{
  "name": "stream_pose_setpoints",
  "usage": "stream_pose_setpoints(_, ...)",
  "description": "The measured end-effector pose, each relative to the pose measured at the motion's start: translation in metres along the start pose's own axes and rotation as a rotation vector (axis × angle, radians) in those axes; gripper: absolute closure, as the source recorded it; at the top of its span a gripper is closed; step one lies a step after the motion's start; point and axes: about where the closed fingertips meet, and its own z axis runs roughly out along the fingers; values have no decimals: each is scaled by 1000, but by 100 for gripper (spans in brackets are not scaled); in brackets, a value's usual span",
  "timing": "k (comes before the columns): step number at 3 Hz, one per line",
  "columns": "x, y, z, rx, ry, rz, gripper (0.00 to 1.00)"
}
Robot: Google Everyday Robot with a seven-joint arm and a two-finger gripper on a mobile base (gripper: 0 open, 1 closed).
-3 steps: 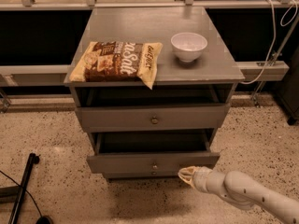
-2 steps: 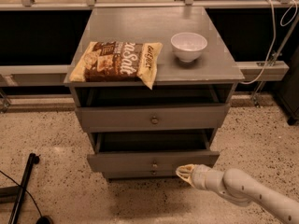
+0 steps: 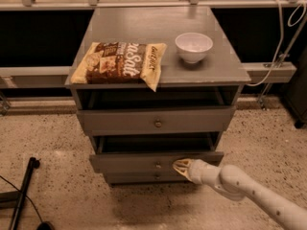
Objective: Close middle drawer
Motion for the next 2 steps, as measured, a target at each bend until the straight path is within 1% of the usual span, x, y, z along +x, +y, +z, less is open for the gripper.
stream_pose_setpoints(1,-18,-23,25,23,-35,-43,100)
stream_pose_setpoints(2,-28,-35,35,33,-54,-77,100)
